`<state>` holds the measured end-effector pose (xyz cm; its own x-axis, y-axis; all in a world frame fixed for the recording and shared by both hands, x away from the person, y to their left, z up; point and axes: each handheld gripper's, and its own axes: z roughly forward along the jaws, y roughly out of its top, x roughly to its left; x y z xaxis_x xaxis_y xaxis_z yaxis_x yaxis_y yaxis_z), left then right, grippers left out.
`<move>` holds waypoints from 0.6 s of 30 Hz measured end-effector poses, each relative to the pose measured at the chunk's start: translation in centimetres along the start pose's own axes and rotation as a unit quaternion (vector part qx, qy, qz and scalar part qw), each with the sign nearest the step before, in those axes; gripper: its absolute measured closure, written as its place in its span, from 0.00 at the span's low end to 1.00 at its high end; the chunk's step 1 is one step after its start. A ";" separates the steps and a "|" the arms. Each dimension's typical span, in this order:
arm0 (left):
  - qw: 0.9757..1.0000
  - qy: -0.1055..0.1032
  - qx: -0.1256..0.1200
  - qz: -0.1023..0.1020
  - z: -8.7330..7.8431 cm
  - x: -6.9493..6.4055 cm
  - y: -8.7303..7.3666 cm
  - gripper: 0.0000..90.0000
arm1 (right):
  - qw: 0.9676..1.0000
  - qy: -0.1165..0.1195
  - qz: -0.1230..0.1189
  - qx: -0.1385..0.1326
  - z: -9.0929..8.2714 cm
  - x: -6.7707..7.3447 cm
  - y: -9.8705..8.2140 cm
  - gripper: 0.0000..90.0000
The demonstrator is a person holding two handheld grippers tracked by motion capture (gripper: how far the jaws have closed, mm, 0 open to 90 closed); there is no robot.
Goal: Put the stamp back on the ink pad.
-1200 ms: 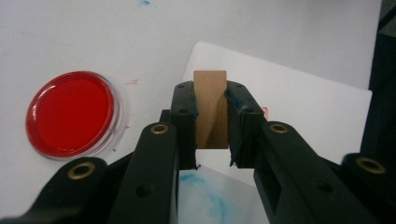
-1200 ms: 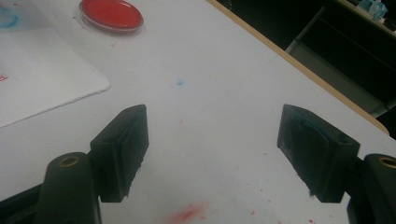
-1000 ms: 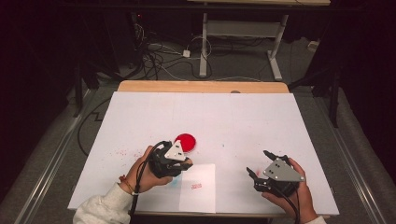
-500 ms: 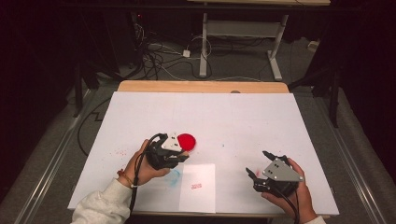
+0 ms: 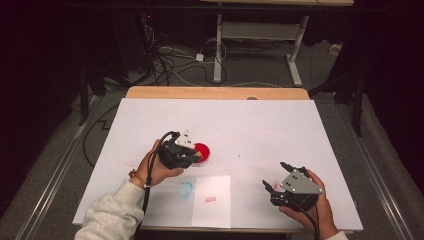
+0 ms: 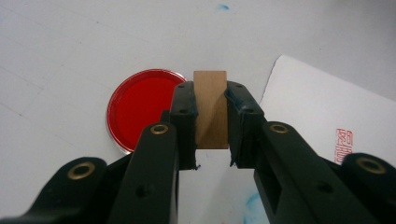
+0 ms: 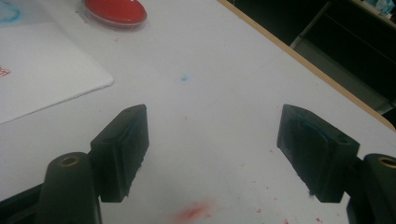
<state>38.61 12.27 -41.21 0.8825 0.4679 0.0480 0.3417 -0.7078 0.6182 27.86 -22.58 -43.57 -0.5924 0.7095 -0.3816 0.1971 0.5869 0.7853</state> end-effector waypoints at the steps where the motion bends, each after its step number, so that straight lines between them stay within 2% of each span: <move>1: 1.000 0.001 0.004 -0.001 0.2 0.2 0.1 0.82 | 1.000 0.000 0.000 0.000 0.0 0.0 0.0 0.28; 3: 1.000 -0.005 0.009 -0.005 0.7 0.7 0.3 0.82 | 1.000 0.000 0.001 0.000 0.0 0.0 0.0 0.28; 10: 0.999 -0.001 0.039 -0.020 2.7 2.3 0.6 0.82 | 1.000 0.001 0.000 0.001 0.0 0.0 -0.1 0.28; 18: 0.997 -0.002 0.063 -0.033 4.1 3.5 0.8 0.82 | 1.000 0.004 0.000 0.003 0.1 0.1 -0.1 0.28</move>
<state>43.27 11.22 -43.75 0.8579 0.5138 0.0062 0.4371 -0.7362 0.5168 27.91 -22.55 -43.74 -0.5981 0.7069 -0.3775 0.2025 0.5891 0.7822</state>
